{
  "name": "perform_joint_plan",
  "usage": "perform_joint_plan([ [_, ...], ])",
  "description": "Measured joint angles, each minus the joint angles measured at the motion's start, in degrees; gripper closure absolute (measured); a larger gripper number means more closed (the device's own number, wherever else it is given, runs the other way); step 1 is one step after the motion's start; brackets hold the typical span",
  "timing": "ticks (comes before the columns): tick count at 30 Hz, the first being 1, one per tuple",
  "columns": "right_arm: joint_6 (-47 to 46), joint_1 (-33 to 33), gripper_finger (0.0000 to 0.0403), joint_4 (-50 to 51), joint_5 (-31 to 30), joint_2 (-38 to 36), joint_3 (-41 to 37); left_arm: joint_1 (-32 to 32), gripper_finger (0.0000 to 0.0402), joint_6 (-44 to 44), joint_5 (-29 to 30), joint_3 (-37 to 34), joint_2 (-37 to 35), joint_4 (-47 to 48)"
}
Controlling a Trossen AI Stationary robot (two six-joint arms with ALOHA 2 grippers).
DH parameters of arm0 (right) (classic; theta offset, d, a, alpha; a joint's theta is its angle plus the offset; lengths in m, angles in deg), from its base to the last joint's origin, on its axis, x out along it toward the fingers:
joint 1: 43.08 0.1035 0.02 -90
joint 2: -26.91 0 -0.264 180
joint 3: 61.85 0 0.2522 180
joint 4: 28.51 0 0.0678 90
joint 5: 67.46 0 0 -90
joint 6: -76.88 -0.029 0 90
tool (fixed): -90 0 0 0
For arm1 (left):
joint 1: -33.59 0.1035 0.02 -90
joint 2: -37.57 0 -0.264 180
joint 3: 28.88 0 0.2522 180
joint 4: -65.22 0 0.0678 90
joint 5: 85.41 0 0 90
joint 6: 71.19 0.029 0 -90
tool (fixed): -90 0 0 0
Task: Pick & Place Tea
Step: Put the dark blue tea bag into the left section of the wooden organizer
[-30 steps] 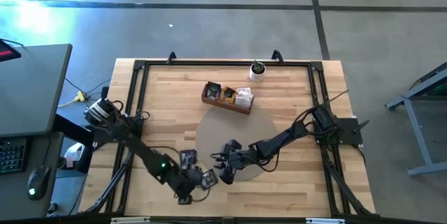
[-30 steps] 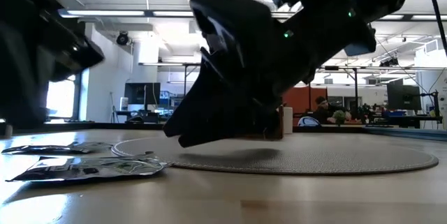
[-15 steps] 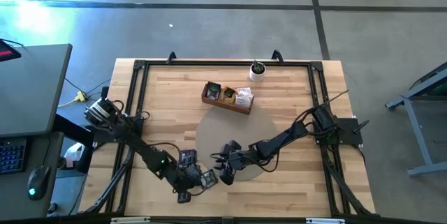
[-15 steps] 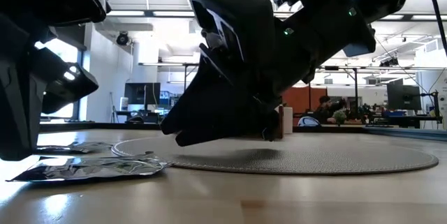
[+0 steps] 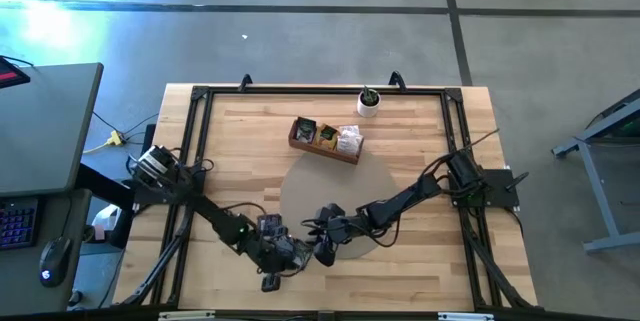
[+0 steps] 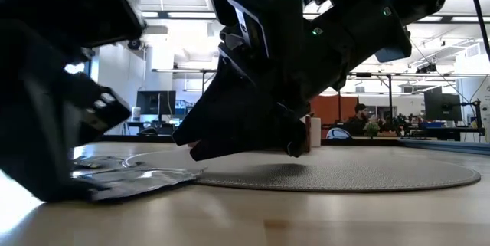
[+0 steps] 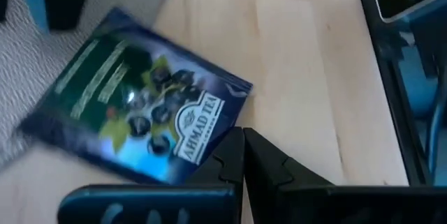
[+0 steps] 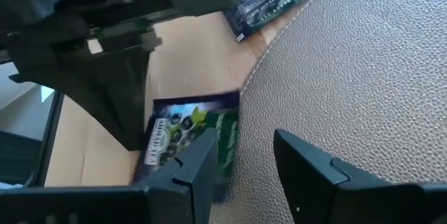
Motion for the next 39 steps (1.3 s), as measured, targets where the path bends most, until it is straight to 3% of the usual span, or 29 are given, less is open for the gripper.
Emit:
perform_joint_plan([
  [14,0.5,0.0,0.0263,3.4,1.3,0.0,0.0,4.8,0.0401,3.0,-2.4,0.0,1.3,-2.5],
  [20,4.4,0.1,0.0263,4.0,-4.0,0.0,0.0,4.6,0.0401,2.9,-2.7,0.0,1.3,-2.4],
  [25,4.5,-0.2,0.0263,4.6,-4.2,0.0,0.0,4.7,0.0401,2.7,-3.3,-0.1,1.4,-2.2],
  [39,1.9,-0.3,0.0263,4.3,-2.8,0.0,0.0,5.1,0.0401,5.0,-0.1,-0.1,1.4,-2.0],
])
